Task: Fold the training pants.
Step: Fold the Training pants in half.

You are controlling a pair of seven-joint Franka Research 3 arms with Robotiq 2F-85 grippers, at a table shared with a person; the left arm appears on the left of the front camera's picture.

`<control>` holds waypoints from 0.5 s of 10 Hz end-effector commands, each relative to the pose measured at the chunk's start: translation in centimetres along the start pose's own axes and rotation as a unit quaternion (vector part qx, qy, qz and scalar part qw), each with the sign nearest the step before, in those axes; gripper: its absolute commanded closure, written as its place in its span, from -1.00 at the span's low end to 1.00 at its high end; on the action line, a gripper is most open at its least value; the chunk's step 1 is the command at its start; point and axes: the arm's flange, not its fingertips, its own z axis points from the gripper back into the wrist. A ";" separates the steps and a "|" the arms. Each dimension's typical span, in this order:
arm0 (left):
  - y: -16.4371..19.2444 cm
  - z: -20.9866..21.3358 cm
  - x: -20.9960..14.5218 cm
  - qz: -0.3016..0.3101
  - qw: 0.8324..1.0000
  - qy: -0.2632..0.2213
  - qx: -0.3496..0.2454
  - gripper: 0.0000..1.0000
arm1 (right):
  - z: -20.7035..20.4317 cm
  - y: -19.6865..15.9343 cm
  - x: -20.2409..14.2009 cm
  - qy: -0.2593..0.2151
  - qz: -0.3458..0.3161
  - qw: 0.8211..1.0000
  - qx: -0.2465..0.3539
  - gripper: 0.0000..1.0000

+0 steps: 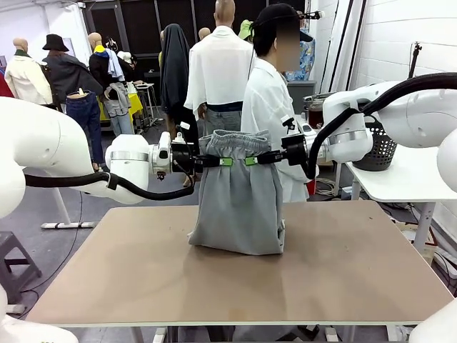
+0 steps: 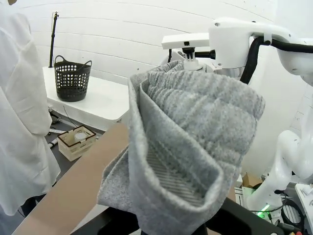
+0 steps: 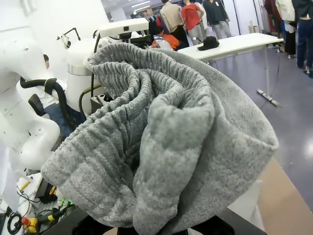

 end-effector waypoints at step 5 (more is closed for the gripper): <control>-3.4 1.2 -3.1 0.056 0.998 -0.009 -0.022 1.00 | -0.2 1.5 -3.6 -0.025 -0.028 0.999 0.023 1.00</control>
